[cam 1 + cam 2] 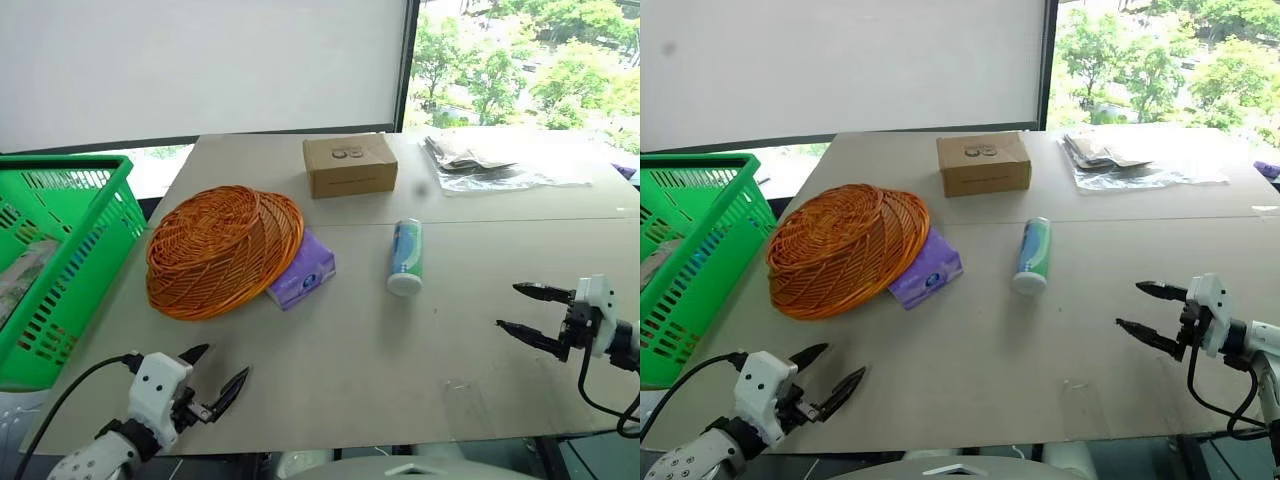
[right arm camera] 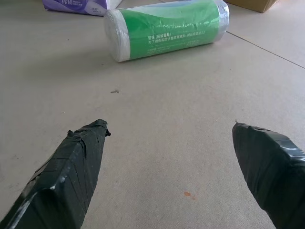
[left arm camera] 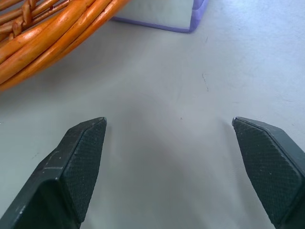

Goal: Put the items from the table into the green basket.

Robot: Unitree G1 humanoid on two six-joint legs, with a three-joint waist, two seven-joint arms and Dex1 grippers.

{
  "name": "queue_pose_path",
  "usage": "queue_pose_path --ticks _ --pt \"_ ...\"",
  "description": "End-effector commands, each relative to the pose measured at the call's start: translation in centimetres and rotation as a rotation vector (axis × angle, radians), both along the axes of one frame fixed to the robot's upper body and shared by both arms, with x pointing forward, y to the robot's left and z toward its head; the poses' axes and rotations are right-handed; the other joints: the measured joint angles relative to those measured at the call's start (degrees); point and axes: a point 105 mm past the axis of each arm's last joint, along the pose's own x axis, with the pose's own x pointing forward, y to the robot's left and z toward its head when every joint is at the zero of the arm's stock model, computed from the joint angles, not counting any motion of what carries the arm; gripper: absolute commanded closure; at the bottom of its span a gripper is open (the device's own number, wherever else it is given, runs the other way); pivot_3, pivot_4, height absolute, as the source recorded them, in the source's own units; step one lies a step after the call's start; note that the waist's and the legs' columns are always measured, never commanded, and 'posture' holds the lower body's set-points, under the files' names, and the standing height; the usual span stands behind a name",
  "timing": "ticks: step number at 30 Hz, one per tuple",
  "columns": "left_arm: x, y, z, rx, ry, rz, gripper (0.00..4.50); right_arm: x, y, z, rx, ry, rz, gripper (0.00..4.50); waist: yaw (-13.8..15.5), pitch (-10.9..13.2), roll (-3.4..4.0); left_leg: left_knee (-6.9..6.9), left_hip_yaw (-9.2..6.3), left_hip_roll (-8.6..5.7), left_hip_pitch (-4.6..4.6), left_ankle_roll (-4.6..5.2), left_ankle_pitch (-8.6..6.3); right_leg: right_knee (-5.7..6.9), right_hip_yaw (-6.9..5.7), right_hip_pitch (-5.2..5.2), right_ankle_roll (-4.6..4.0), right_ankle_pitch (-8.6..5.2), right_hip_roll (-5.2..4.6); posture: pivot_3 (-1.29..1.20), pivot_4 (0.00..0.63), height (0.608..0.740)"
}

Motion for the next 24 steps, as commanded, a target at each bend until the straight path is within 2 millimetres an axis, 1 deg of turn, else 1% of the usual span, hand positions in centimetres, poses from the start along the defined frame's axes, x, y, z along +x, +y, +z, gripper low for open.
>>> queue_pose_path --ticks 1,4,9,10,12,14,15,17,19,21,24 --pt "-0.1 -0.2 1.0 -0.018 -0.036 -0.025 0.13 0.5 -0.4 1.0 0.002 -0.061 -0.001 0.00 -0.01 0.01 -0.02 0.00 0.00 0.00 0.00 0.00 0.00 0.00 0.00 0.00 0.00 0.00 0.00 0.18 0.011 0.740" --pt "-0.2 -0.2 1.3 -0.027 -0.051 -0.013 0.13 0.5 -0.3 0.4 0.010 -0.052 0.007 0.00 0.00 0.05 -0.04 0.00 -0.01 0.00 0.01 0.00 0.00 0.00 -0.01 0.00 0.00 0.00 0.00 0.19 0.012 0.740" --pt "0.1 0.2 1.7 -0.032 -0.088 0.020 0.13 0.5 -0.1 0.4 0.007 -0.053 0.020 0.00 0.05 0.14 0.01 0.00 0.00 0.00 0.00 0.00 0.00 0.00 0.00 0.00 0.00 0.00 -0.01 0.20 0.013 0.740" --pt "0.2 0.5 1.5 -0.003 -0.093 0.033 0.13 0.6 0.0 0.5 0.006 -0.055 0.021 0.00 0.07 0.15 0.00 0.00 -0.01 0.00 0.00 0.00 0.00 0.01 -0.01 0.00 0.00 0.00 0.00 0.20 0.013 0.740" --pt "0.3 1.1 0.6 0.113 -0.103 0.064 0.13 0.8 0.0 0.7 0.001 -0.067 0.016 0.00 0.09 0.17 0.03 0.00 -0.01 0.00 0.00 0.00 0.00 0.00 0.00 0.00 0.00 0.00 0.01 0.20 0.013 0.740" --pt "0.0 1.1 0.1 0.177 -0.116 0.072 0.13 0.9 -0.1 0.7 0.003 -0.070 0.010 0.00 0.11 0.17 0.03 0.00 0.00 0.00 0.01 0.00 0.00 0.01 0.00 0.00 0.00 0.00 0.02 0.20 0.013 0.740" --pt "0.0 1.0 0.0 0.188 -0.129 0.073 0.13 0.9 -0.1 0.7 0.004 -0.069 0.010 0.00 0.11 0.18 0.01 0.00 0.01 -0.01 0.01 0.00 0.00 0.01 0.02 0.00 0.00 0.00 0.03 0.20 0.013 0.740" --pt "0.3 1.0 0.3 0.220 -0.175 0.134 0.13 0.6 0.0 0.6 0.002 -0.059 0.022 0.00 0.21 0.22 -0.06 0.00 0.02 0.00 -0.01 0.00 0.00 -0.01 0.03 0.00 0.00 0.00 0.02 0.20 0.013 0.740" --pt "0.5 1.1 0.5 0.285 -0.214 0.176 0.13 0.2 0.4 0.7 0.016 -0.053 0.049 0.00 0.51 0.23 -0.07 0.00 0.05 -0.01 -0.01 0.00 0.00 -0.01 0.04 0.00 0.01 0.01 -0.04 0.19 0.014 0.740" --pt "0.5 0.5 0.9 0.389 -0.275 0.144 0.13 -0.4 1.6 1.2 0.046 -0.041 0.101 0.00 0.75 0.22 -0.06 0.01 -0.01 -0.01 -0.01 0.00 0.00 0.00 0.00 0.01 0.01 0.01 -0.05 0.18 0.016 0.740" --pt "1.0 0.2 1.9 0.642 -0.425 0.080 0.13 -1.4 3.6 2.1 0.094 -0.016 0.185 0.00 0.74 0.23 -0.02 0.00 -0.15 0.05 -0.01 0.00 0.00 0.03 0.00 0.02 -0.01 0.00 -0.07 0.18 0.015 0.740"
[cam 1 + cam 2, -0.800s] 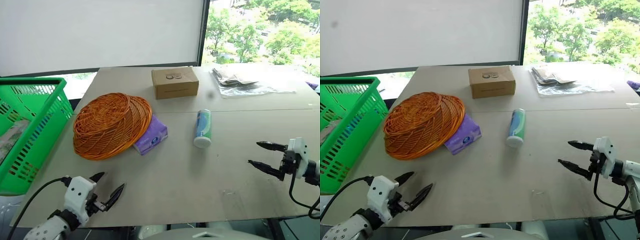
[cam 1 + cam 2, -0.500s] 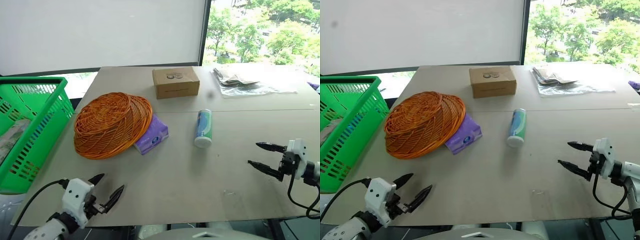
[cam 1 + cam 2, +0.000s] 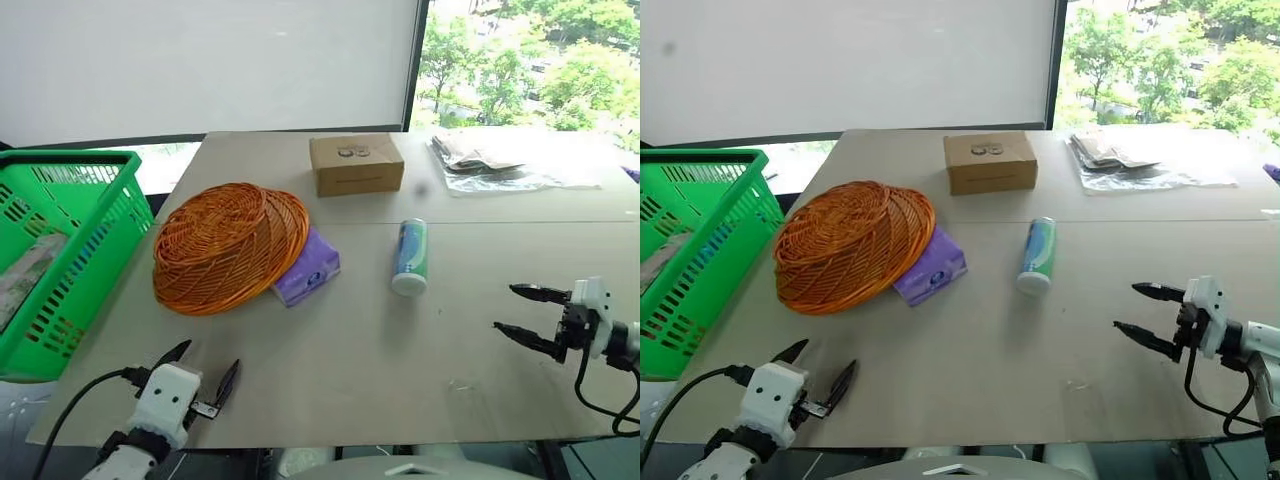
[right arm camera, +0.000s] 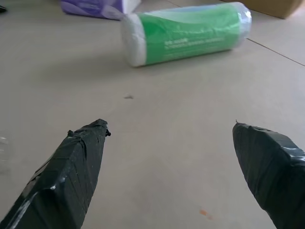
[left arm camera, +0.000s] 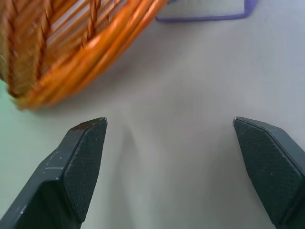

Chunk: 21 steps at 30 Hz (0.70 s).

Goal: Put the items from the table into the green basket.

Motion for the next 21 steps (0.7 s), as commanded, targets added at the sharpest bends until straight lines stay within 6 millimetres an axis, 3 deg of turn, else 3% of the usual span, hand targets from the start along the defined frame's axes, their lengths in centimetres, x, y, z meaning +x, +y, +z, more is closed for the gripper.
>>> queue_pose_path --ticks 1,3,6,14,19,21 --pt "0.9 -0.5 2.4 0.386 -0.208 -0.085 0.13 -0.8 2.9 2.5 0.071 -0.018 0.123 0.00 -0.03 0.00 0.02 0.00 -0.02 0.07 0.00 0.00 0.00 0.01 -0.01 0.00 -0.01 0.00 -0.01 0.17 0.015 0.740" --pt "1.3 0.1 3.7 0.564 -0.332 -0.058 0.13 -1.4 5.0 3.7 0.114 -0.012 0.192 0.00 -0.12 0.03 0.04 -0.01 -0.03 0.12 0.01 0.00 0.00 0.03 -0.01 0.00 -0.01 0.00 0.00 0.17 0.014 0.740" --pt "1.8 1.0 4.1 0.680 -0.422 0.008 0.13 -2.3 7.5 5.3 0.174 -0.005 0.268 0.00 -0.19 0.02 0.08 -0.01 0.00 0.17 0.01 -0.01 0.00 0.04 -0.03 0.00 0.00 0.00 -0.03 0.17 0.012 0.740" --pt "4.6 1.1 2.2 0.679 -0.457 0.068 0.13 -2.3 10.7 7.6 0.191 -0.042 0.345 0.00 0.22 -0.13 -0.28 0.00 0.09 0.06 -0.10 -0.02 -0.01 -0.08 -0.14 -0.01 0.04 0.03 -0.24 0.16 0.005 0.740" --pt "6.2 2.2 2.9 0.663 -0.503 0.143 1.71 -1.9 11.3 8.1 0.180 -0.055 0.346 0.00 0.57 -0.28 -0.39 -0.02 -0.02 0.10 -0.10 -0.02 -0.01 -0.05 -0.24 -0.03 0.02 0.03 -0.19 0.15 0.000 0.740" --pt "6.6 2.1 2.8 0.648 -0.503 0.144 2.62 -1.8 11.4 8.3 0.182 -0.060 0.340 0.00 0.60 -0.30 -0.38 -0.03 -0.03 0.12 -0.15 -0.02 -0.01 -0.06 -0.22 -0.03 0.01 0.04 -0.20 0.15 0.000 0.740"
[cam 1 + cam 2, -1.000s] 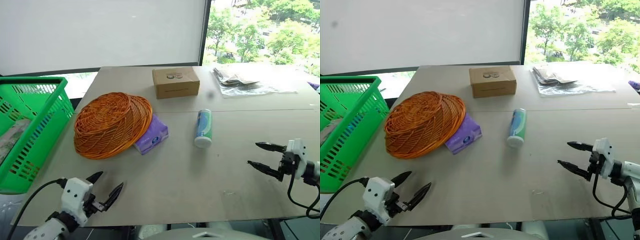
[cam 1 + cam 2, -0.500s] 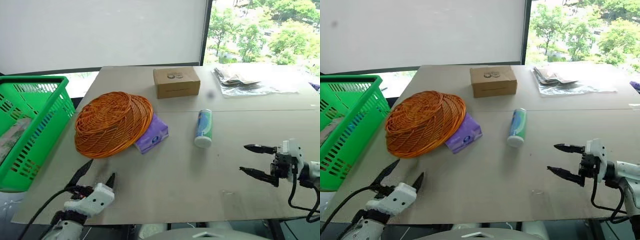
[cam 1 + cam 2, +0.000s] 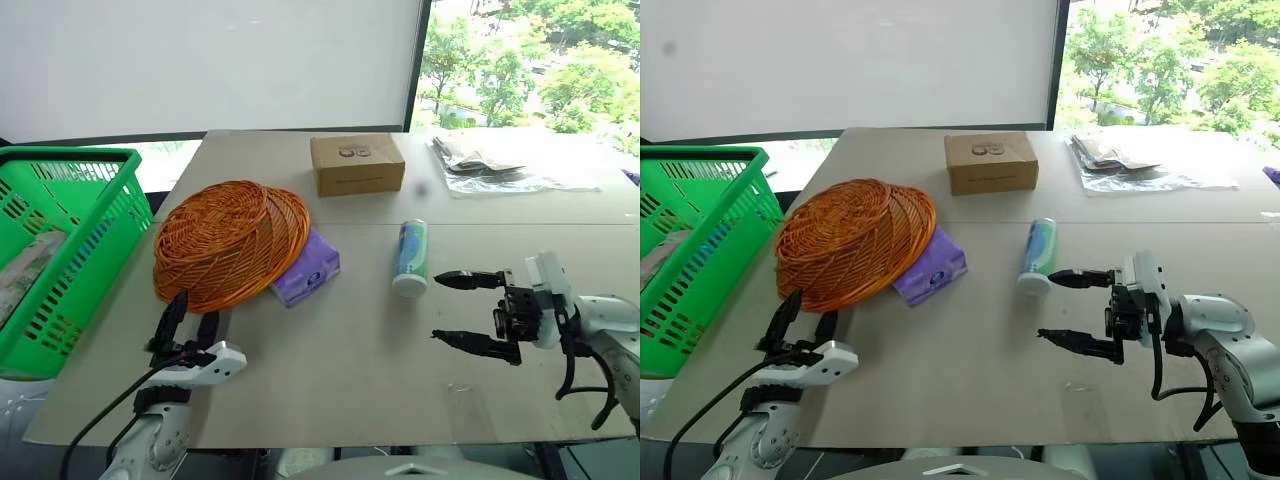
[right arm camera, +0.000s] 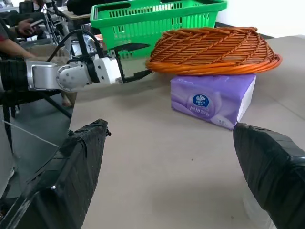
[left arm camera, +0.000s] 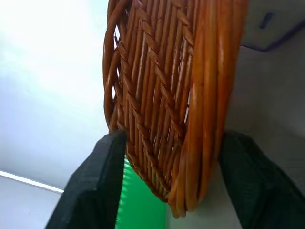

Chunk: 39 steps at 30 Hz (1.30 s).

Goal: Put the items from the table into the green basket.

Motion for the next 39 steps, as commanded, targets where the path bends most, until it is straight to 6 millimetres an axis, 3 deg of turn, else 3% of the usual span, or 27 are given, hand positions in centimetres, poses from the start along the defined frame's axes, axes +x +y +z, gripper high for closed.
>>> queue_pose_path --ticks 1,3,10,13,18,23,24,26,27,28,32,36,39 --pt "0.7 0.5 0.8 -0.020 -0.042 0.015 3.11 -0.1 0.5 1.2 0.011 -0.045 0.010 0.00 0.03 -0.03 0.05 0.00 0.01 0.00 -0.03 0.00 0.00 0.00 0.02 -0.02 0.00 0.01 -0.02 0.15 0.000 0.740" --pt "1.2 0.3 1.0 -0.022 -0.055 0.006 4.08 0.0 0.6 1.3 0.011 -0.049 0.008 0.00 0.43 -0.21 0.14 0.01 0.02 -0.01 -0.04 0.00 0.00 0.00 0.12 -0.02 -0.20 0.14 -0.08 0.14 0.000 0.740" --pt "4.0 1.3 2.8 -0.072 -0.085 0.014 4.14 0.4 0.9 1.6 0.021 -0.066 0.004 0.00 0.85 -0.36 0.30 0.07 -0.01 -0.01 0.00 0.01 0.01 0.16 -0.01 -0.02 -0.03 0.01 -0.03 0.14 0.000 0.740" --pt "6.2 2.3 6.6 -0.141 -0.204 0.046 4.14 0.7 1.2 1.9 0.026 -0.076 0.006 0.00 0.84 -0.36 0.30 0.08 0.01 0.01 0.02 0.01 0.01 0.22 -0.06 -0.02 -0.04 0.02 0.02 0.15 0.000 0.740" --pt "10.9 3.2 15.9 -0.436 -0.474 0.068 4.14 1.3 1.8 2.1 0.031 -0.092 0.021 0.00 1.39 -0.45 -0.04 0.25 -0.23 -0.04 -0.24 0.00 0.03 0.21 -0.34 -0.05 -0.09 0.35 0.30 0.16 0.000 0.740" --pt "15.0 4.3 19.3 -0.650 -0.528 0.112 4.14 1.8 2.2 2.4 0.044 -0.111 0.017 0.00 1.04 -0.82 -0.33 0.20 -0.15 -0.34 -0.26 0.00 0.02 0.20 -0.18 -0.05 -0.09 0.38 0.19 0.16 0.000 0.740" --pt "16.2 4.0 19.5 -0.646 -0.501 0.107 3.64 1.9 2.2 2.5 0.049 -0.115 0.013 0.00 1.00 -0.84 -0.33 0.18 -0.15 -0.52 -0.25 0.00 0.02 0.19 -0.16 -0.05 -0.07 0.39 0.16 0.17 0.000 0.740" --pt "18.4 3.4 19.6 -0.634 -0.432 0.089 2.75 2.2 2.3 2.7 0.053 -0.123 0.009 0.00 1.05 -0.84 -0.34 0.16 -0.19 -0.60 -0.26 0.01 0.02 0.18 -0.17 -0.04 -0.04 0.40 0.15 0.16 0.000 0.740" --pt "19.4 3.1 19.4 -0.622 -0.388 0.085 2.06 2.3 2.4 2.7 0.052 -0.127 0.008 0.00 1.03 -0.84 -0.34 0.17 -0.26 -0.63 -0.29 0.01 0.02 0.18 -0.22 -0.04 -0.03 0.41 0.17 0.16 0.000 0.740" --pt "20.5 2.5 18.6 -0.604 -0.313 0.075 1.87 2.4 2.3 2.9 0.052 -0.134 0.004 0.00 1.00 -0.83 -0.38 0.17 -0.26 -0.65 -0.30 0.01 0.02 0.16 -0.24 -0.04 -0.02 0.41 0.18 0.16 0.000 0.740" --pt "22.5 0.1 14.9 -0.480 -0.065 -0.007 0.09 2.8 1.9 3.3 0.053 -0.153 -0.031 0.00 0.89 -0.84 -0.40 0.22 -0.20 -0.68 -0.45 0.00 0.04 0.13 -0.43 -0.05 -0.02 0.41 0.20 0.14 0.000 0.740" --pt "21.7 -0.5 10.7 -0.508 0.084 -0.044 0.09 2.8 1.6 3.4 0.053 -0.159 -0.057 0.00 0.28 -0.85 -0.39 0.21 -0.18 -0.66 -0.60 -0.01 0.04 0.15 -0.40 -0.19 -0.03 0.41 0.21 0.13 0.000 0.740" --pt "19.7 -1.7 8.1 -0.557 0.172 -0.115 0.09 2.6 1.6 3.1 0.055 -0.158 -0.068 0.00 -0.44 -0.85 -0.38 0.19 -0.28 -0.61 -0.57 -0.01 0.04 0.22 -0.22 -0.27 -0.04 0.41 0.19 0.13 0.000 0.740"
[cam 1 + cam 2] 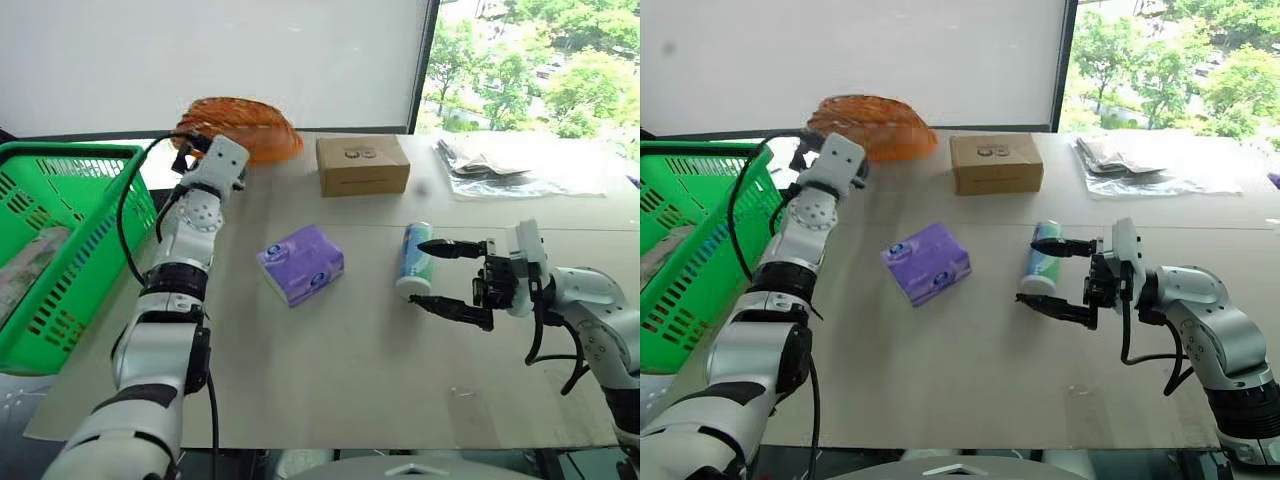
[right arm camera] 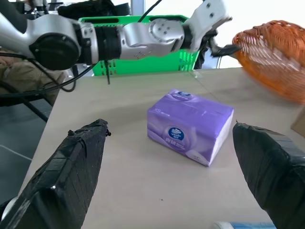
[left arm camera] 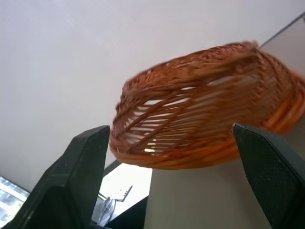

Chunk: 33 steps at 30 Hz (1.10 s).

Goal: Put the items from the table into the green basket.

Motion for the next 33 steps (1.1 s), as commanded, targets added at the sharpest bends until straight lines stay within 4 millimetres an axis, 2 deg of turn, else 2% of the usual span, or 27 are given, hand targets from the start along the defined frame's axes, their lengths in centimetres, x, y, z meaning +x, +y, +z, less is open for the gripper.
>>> queue_pose_path --ticks 1,4,7,10,12,15,19,22,27,33 --pt "-2.2 -1.9 -0.6 -0.062 0.021 -0.124 0.09 -0.3 -0.4 0.9 0.013 -0.058 -0.022 0.00 -0.37 0.00 0.01 -0.01 -0.03 0.02 -0.01 0.00 0.00 0.00 0.06 -0.02 0.00 0.00 -0.02 0.13 0.000 0.740" --pt "-4.6 -2.7 -1.8 -0.130 0.088 -0.190 0.09 -0.3 -0.7 0.7 0.011 -0.058 -0.030 0.00 -0.48 0.00 0.01 0.01 -0.08 0.13 -0.05 0.00 0.00 0.00 0.24 -0.04 0.00 0.00 -0.12 0.13 0.000 0.740" --pt "-8.4 -4.2 -2.8 -0.205 0.183 -0.337 0.09 -0.2 -1.3 0.4 0.008 -0.055 -0.047 0.00 -0.41 -0.03 0.04 0.04 -0.15 0.15 -0.03 0.01 0.00 0.01 0.21 -0.03 -0.01 0.00 -0.13 0.13 0.000 0.740" --pt "-11.2 -4.8 -3.1 -0.263 0.258 -0.411 0.09 -0.1 -2.0 0.0 0.000 -0.050 -0.061 0.00 -0.53 -0.08 0.13 0.05 -0.02 0.21 0.10 0.01 0.00 0.04 0.33 0.03 -0.03 -0.01 -0.31 0.15 0.000 0.740" --pt "-12.4 -5.4 -3.1 -0.334 0.290 -0.436 0.09 0.0 -2.6 -0.4 -0.010 -0.044 -0.072 0.00 -0.32 -0.05 0.18 0.07 0.00 0.26 0.21 0.02 0.01 0.04 0.33 0.11 -0.10 -0.05 -0.30 0.17 0.000 0.740" --pt "-12.9 -5.7 -2.4 -0.472 0.287 -0.415 0.09 0.1 -3.1 -0.9 -0.027 -0.037 -0.075 0.00 0.12 -0.03 0.21 0.07 -0.03 0.25 0.41 0.03 0.02 0.05 0.28 0.28 -0.22 -0.16 -0.09 0.17 0.000 0.740" --pt "-11.9 -2.7 -1.1 -0.595 0.249 -0.221 0.09 0.1 -3.6 -1.1 -0.033 -0.037 -0.082 0.00 0.17 -0.03 0.21 0.06 -0.01 0.24 0.76 0.03 0.02 0.09 0.25 0.53 -0.01 -0.29 0.08 0.17 0.000 0.740" --pt "-11.9 -2.1 -0.6 -0.719 0.277 -0.159 0.09 0.0 -3.9 -1.4 -0.036 -0.033 -0.089 0.00 -0.01 -0.03 0.21 0.05 -0.02 0.18 0.80 0.03 0.01 0.11 0.24 0.54 0.19 -0.17 0.21 0.16 0.000 0.740" --pt "-14.4 -6.3 -2.0 -0.896 0.521 -0.247 0.09 -0.2 -4.2 -1.9 -0.045 -0.030 -0.095 0.00 -0.48 -0.03 0.20 0.02 0.02 0.21 0.76 0.03 0.01 0.09 0.36 0.54 0.03 -0.06 0.04 0.15 0.000 0.740" --pt "-16.9 -8.8 -5.2 -0.932 0.732 -0.187 0.09 -0.7 -5.1 -2.4 -0.079 -0.024 -0.083 0.00 -0.82 -0.01 0.20 0.00 0.02 0.07 0.80 0.03 0.01 0.07 0.45 0.55 0.01 -0.19 0.01 0.13 0.009 0.740"
